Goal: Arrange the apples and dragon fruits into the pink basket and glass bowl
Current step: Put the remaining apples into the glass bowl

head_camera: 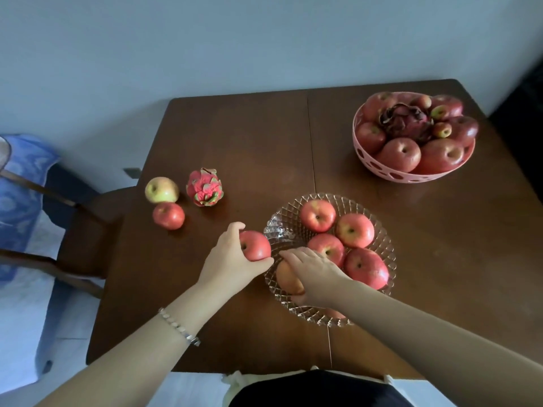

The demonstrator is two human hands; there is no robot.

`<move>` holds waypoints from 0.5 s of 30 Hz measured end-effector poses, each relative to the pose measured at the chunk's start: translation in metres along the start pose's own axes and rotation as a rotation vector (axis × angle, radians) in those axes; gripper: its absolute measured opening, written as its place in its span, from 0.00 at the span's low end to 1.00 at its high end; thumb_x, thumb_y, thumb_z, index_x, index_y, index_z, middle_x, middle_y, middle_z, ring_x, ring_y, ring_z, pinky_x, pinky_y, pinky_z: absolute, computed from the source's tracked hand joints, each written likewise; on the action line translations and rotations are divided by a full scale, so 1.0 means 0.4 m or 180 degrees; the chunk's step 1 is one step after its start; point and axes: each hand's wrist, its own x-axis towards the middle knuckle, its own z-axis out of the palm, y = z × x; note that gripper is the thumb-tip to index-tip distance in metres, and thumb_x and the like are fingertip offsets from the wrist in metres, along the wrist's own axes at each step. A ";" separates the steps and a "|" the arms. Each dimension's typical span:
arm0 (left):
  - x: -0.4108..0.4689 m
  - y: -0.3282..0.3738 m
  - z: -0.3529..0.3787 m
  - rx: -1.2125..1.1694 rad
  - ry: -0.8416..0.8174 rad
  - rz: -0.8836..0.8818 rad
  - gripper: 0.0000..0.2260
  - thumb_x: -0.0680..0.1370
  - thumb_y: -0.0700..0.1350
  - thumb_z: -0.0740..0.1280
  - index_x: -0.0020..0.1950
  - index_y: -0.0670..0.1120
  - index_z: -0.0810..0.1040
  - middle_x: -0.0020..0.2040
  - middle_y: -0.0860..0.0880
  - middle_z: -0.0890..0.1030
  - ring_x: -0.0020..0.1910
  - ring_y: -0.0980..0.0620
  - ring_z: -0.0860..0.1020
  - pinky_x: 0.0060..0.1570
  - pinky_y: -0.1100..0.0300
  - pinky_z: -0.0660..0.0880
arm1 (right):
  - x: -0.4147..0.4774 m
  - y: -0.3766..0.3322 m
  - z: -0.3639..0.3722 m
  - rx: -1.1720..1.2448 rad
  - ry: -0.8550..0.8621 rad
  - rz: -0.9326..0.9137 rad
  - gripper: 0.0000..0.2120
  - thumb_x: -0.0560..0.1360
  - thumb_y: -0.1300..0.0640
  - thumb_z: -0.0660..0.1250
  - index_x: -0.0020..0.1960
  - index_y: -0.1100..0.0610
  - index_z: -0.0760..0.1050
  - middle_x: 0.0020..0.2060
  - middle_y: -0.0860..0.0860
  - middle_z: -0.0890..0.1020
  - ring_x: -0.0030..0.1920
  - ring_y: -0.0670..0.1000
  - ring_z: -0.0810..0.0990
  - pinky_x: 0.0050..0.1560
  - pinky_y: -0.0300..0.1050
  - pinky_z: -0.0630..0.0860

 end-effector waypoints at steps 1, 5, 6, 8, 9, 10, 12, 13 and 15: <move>0.019 0.016 0.012 0.0045 0.0004 0.0058 0.36 0.67 0.55 0.75 0.69 0.50 0.61 0.65 0.49 0.70 0.61 0.46 0.73 0.52 0.58 0.71 | -0.011 0.010 -0.001 0.0143 0.0061 0.0023 0.45 0.68 0.46 0.72 0.76 0.55 0.50 0.74 0.50 0.60 0.75 0.51 0.52 0.74 0.46 0.52; 0.097 0.074 0.075 0.0354 -0.0124 0.0282 0.32 0.66 0.56 0.75 0.65 0.50 0.64 0.62 0.47 0.72 0.59 0.42 0.74 0.54 0.51 0.74 | -0.052 0.055 -0.024 0.0525 0.0492 0.0355 0.43 0.68 0.42 0.70 0.75 0.53 0.53 0.74 0.50 0.59 0.76 0.52 0.47 0.75 0.48 0.47; 0.112 0.085 0.089 0.0432 -0.0206 0.0288 0.32 0.67 0.55 0.74 0.65 0.50 0.63 0.63 0.46 0.71 0.60 0.41 0.73 0.54 0.51 0.73 | -0.060 0.065 -0.031 0.0580 0.0553 0.0484 0.41 0.68 0.43 0.69 0.74 0.53 0.55 0.73 0.51 0.60 0.76 0.52 0.47 0.75 0.49 0.48; 0.131 0.104 0.117 0.0631 -0.0374 0.0289 0.33 0.69 0.54 0.73 0.68 0.50 0.62 0.65 0.45 0.69 0.62 0.39 0.70 0.55 0.50 0.72 | -0.077 0.086 -0.036 0.0691 0.0573 0.0683 0.35 0.69 0.45 0.68 0.72 0.52 0.60 0.72 0.50 0.61 0.76 0.53 0.48 0.74 0.50 0.49; 0.139 0.114 0.129 0.0766 -0.0446 0.0324 0.33 0.69 0.53 0.73 0.69 0.50 0.61 0.66 0.45 0.68 0.63 0.39 0.68 0.55 0.50 0.71 | -0.084 0.096 -0.035 0.0745 0.0579 0.0746 0.32 0.70 0.47 0.68 0.71 0.52 0.63 0.72 0.50 0.61 0.75 0.54 0.48 0.74 0.49 0.49; 0.139 0.112 0.138 0.0860 -0.0511 0.0335 0.34 0.70 0.53 0.73 0.70 0.50 0.60 0.67 0.44 0.67 0.64 0.38 0.67 0.56 0.49 0.71 | -0.087 0.097 -0.032 0.0749 0.0556 0.0748 0.30 0.70 0.48 0.68 0.69 0.52 0.64 0.72 0.49 0.60 0.75 0.54 0.49 0.73 0.49 0.50; 0.144 0.116 0.154 0.0982 -0.0642 0.0388 0.32 0.71 0.52 0.71 0.70 0.50 0.59 0.69 0.44 0.65 0.64 0.38 0.65 0.56 0.48 0.70 | -0.091 0.102 -0.027 0.0792 0.0601 0.0760 0.27 0.70 0.48 0.67 0.67 0.52 0.68 0.72 0.49 0.60 0.74 0.54 0.50 0.72 0.49 0.52; 0.146 0.115 0.159 0.0998 -0.0691 0.0382 0.32 0.72 0.52 0.71 0.71 0.50 0.59 0.69 0.44 0.63 0.65 0.38 0.64 0.57 0.48 0.70 | -0.089 0.102 -0.024 0.0824 0.0619 0.0766 0.25 0.71 0.49 0.67 0.66 0.52 0.69 0.71 0.50 0.61 0.74 0.54 0.51 0.72 0.49 0.53; 0.149 0.116 0.163 0.1006 -0.0782 0.0374 0.32 0.73 0.53 0.69 0.72 0.52 0.56 0.71 0.42 0.60 0.67 0.38 0.62 0.60 0.47 0.69 | -0.082 0.104 -0.020 0.0886 0.0662 0.0786 0.24 0.71 0.48 0.67 0.65 0.53 0.70 0.70 0.51 0.63 0.73 0.54 0.53 0.71 0.49 0.55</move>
